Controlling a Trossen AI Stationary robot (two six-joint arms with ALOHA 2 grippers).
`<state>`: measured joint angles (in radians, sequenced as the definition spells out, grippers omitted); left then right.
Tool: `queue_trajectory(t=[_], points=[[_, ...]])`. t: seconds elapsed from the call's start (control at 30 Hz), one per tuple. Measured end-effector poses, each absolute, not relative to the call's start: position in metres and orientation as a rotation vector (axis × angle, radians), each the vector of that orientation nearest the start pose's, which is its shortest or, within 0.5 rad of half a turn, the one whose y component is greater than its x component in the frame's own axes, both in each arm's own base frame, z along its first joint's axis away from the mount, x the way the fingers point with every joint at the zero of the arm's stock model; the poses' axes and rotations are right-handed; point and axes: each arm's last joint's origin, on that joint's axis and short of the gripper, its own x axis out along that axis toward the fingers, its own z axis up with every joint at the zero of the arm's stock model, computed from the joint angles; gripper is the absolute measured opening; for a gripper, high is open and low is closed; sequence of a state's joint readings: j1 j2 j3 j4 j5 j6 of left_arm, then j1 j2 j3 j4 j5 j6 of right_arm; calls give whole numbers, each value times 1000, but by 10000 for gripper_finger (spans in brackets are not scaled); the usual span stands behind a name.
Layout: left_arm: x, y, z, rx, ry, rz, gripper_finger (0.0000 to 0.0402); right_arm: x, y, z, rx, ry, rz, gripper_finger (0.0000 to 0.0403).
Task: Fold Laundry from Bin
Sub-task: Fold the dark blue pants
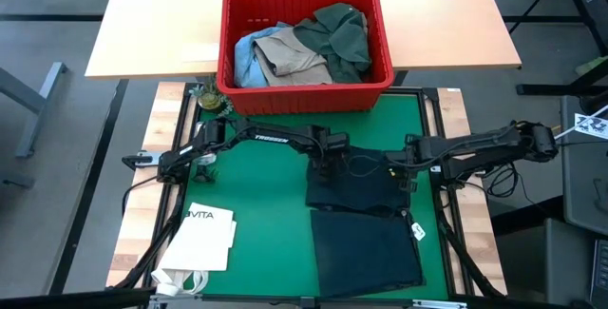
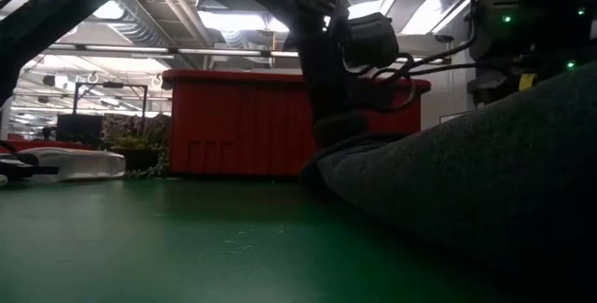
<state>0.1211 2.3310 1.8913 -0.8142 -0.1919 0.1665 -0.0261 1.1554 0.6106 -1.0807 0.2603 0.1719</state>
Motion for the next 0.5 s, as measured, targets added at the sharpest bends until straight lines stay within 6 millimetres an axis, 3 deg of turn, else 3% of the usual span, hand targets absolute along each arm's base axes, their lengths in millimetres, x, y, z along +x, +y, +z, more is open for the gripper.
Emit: queue_trajectory(t=[0.37,0.5], points=[[482,63,190,194,1253,171,88,164,-14,228,-172,1449,-353,127],[490,63,199,180,1161,166,88,172,-14,236,-210,1374,-323,127]])
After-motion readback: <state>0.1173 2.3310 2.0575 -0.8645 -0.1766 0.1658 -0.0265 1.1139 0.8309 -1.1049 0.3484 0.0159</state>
